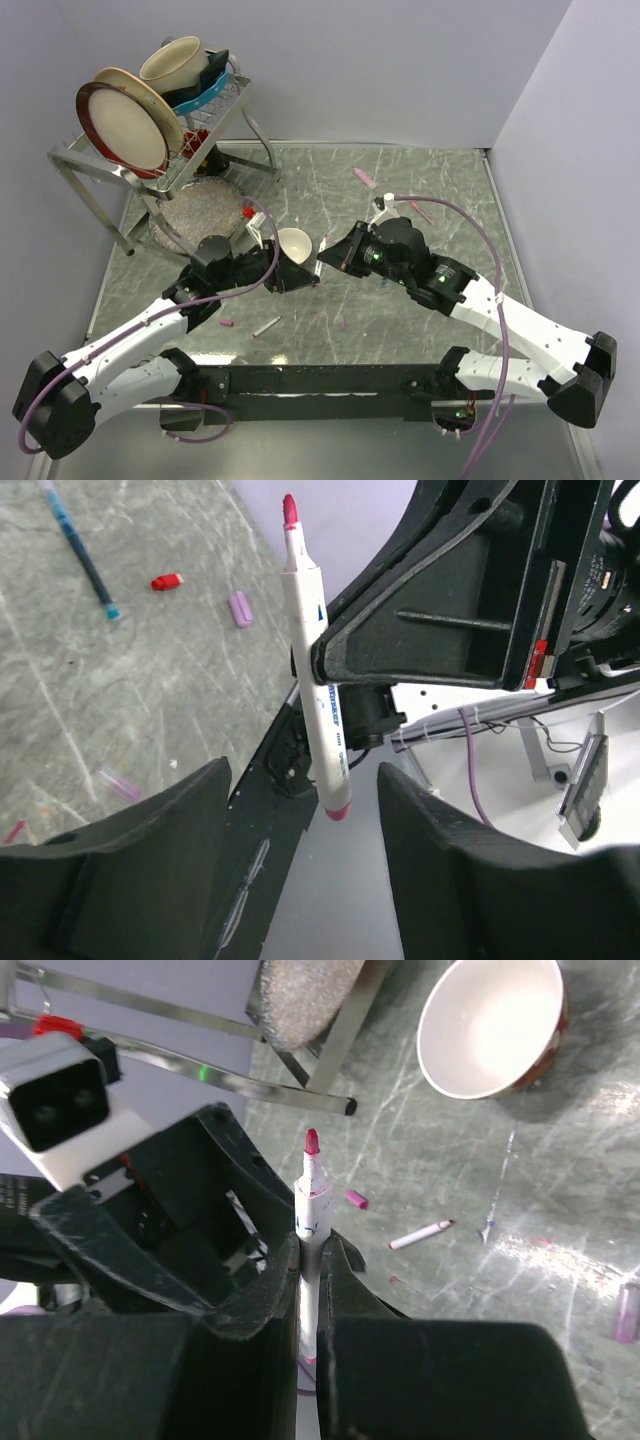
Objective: Insert the pens into the pen caps
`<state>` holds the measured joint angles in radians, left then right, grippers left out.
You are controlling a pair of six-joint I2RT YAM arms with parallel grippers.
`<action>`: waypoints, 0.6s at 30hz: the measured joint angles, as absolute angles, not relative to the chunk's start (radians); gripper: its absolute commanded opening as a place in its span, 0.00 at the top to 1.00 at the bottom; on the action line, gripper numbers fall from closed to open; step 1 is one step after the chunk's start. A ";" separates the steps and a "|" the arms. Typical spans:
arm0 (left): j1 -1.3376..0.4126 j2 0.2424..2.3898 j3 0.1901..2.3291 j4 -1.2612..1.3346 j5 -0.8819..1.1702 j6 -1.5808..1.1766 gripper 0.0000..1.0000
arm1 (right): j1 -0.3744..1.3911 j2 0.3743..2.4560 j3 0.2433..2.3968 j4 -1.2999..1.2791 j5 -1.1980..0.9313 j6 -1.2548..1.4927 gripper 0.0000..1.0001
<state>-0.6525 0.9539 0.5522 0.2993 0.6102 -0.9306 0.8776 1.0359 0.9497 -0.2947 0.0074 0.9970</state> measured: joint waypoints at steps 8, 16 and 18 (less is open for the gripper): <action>-0.668 0.964 0.552 0.372 0.628 -0.968 0.84 | 0.899 1.022 0.950 -0.254 0.019 1.024 1.00; -0.669 0.956 0.552 0.408 0.633 -1.012 0.99 | 0.923 0.985 0.892 -0.155 0.056 1.056 0.73; -0.670 0.947 0.552 0.411 0.635 -1.012 0.99 | 0.937 0.968 0.864 -0.115 0.070 1.077 0.73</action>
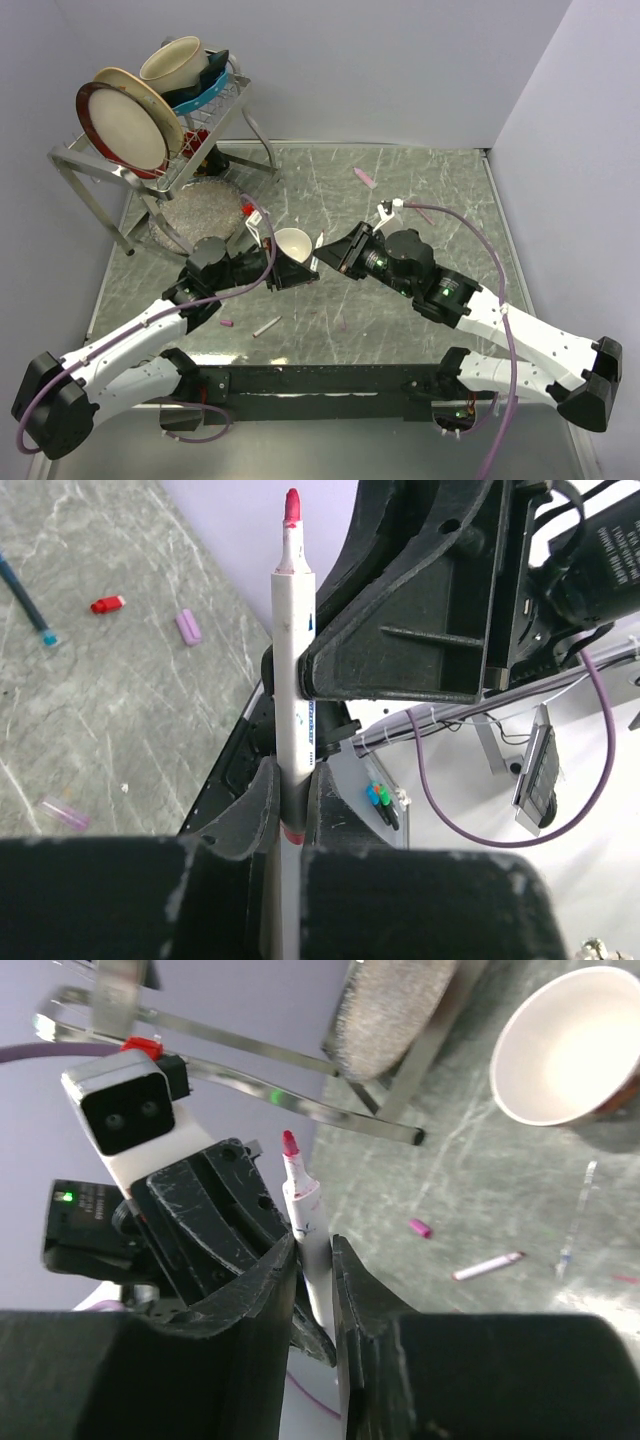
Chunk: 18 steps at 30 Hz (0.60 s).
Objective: Insert the pens into the pen caps
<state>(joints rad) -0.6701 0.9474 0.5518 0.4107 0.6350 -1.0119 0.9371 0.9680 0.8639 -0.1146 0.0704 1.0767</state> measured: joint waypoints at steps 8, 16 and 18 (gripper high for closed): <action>-0.666 0.931 0.551 0.447 0.639 -1.024 0.99 | 0.981 0.976 0.861 -0.051 0.134 1.095 0.73; -0.665 0.907 0.546 0.434 0.637 -1.030 0.99 | 1.040 1.024 0.871 -0.037 0.167 1.093 0.69; -0.667 0.902 0.546 0.431 0.643 -1.030 0.99 | 1.055 1.029 0.871 -0.036 0.170 1.092 0.82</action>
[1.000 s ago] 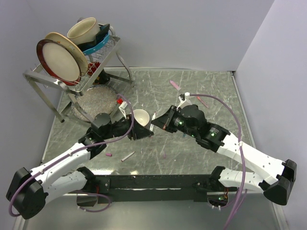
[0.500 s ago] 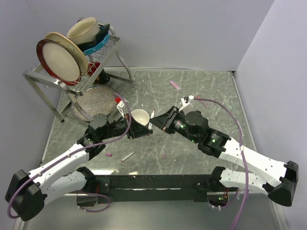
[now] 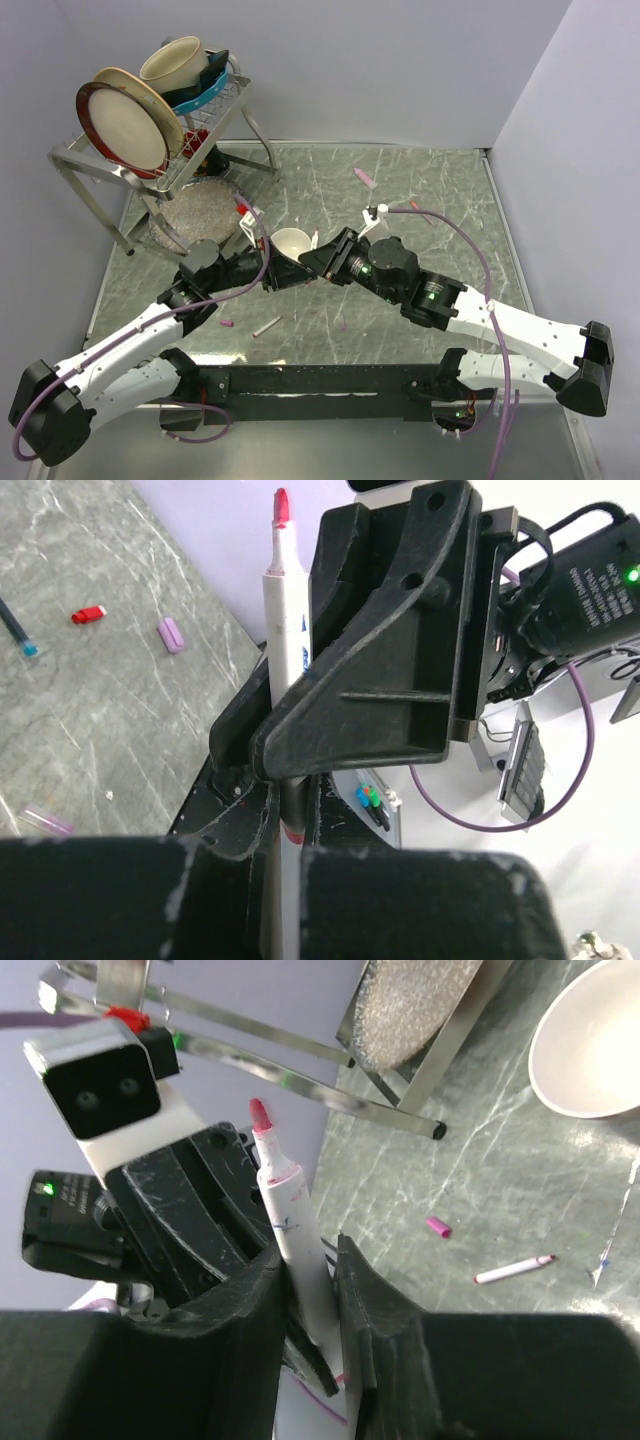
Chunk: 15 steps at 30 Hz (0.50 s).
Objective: Insert the pens into the pen caps
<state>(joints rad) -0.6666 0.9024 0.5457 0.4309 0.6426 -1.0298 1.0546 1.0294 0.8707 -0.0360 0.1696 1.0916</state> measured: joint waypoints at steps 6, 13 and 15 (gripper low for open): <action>-0.667 0.895 0.546 0.402 0.655 -1.044 0.60 | 1.084 1.029 0.871 -0.055 0.215 1.050 1.00; -0.677 0.794 0.551 0.221 0.557 -1.006 0.13 | 1.107 1.029 0.916 -0.111 0.224 1.055 1.00; -0.677 0.735 0.562 0.130 0.478 -1.009 0.11 | 1.108 1.026 0.940 -0.137 0.240 1.052 1.00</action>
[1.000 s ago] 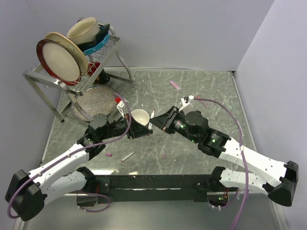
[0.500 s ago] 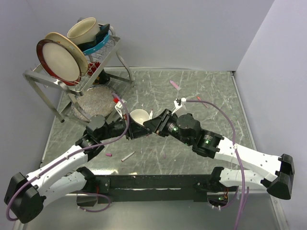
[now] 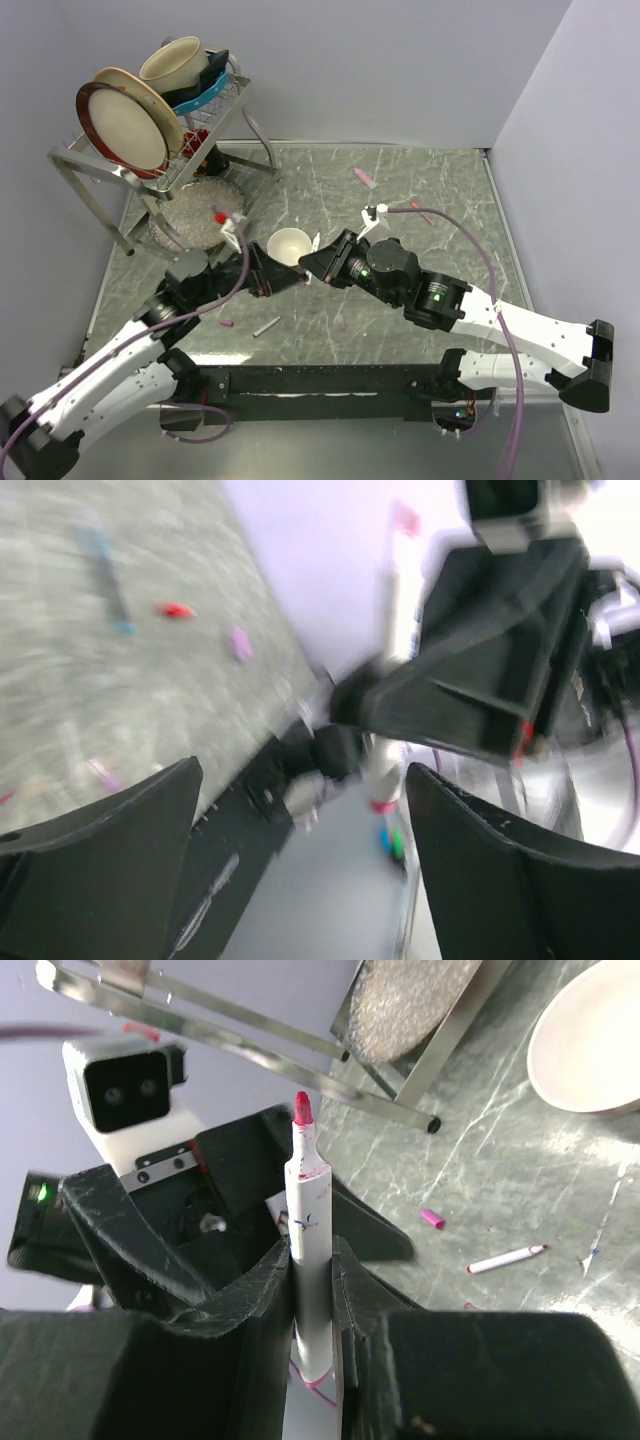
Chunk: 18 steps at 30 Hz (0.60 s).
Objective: Insert the pens into the pen caps
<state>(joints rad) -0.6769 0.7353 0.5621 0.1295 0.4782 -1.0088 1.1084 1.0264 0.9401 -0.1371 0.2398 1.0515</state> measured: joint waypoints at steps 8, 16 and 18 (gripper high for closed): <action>-0.677 0.524 0.635 -0.364 -0.019 -1.254 0.38 | 1.105 0.943 0.948 -0.209 0.298 1.048 1.00; -0.620 0.661 0.619 -0.822 -0.269 -1.602 0.37 | 1.105 0.869 0.926 -0.262 0.334 1.042 1.00; -0.579 0.660 0.582 -0.893 -0.281 -1.673 0.37 | 1.105 0.850 0.919 -0.281 0.344 1.040 1.00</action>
